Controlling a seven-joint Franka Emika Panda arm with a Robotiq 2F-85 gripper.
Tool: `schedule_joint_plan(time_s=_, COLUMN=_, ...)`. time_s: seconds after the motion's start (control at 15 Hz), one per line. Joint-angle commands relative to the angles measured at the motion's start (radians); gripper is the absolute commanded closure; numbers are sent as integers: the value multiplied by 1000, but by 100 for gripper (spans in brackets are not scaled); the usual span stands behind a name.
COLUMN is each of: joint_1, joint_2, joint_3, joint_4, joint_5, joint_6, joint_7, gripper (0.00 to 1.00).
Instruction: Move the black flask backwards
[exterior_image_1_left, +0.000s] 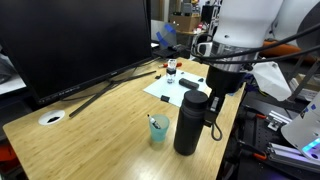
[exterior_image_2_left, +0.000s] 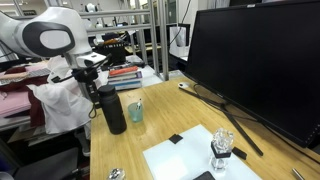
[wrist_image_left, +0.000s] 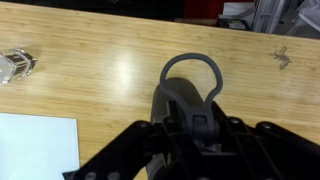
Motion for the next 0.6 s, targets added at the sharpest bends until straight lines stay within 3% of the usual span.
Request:
schedule_joint_plan(time_s=0.0, joint_1=-9, joint_2=-11, joint_3=12, joint_4=1, joint_5=-13, joint_6=17, joint_7=-16, gripper=92)
schedule_joint_plan(time_s=0.53, joint_1=-7, joint_2=-26, joint_3=4, joint_4=13, joint_5=6, joint_6=53, joint_7=-61, gripper=92)
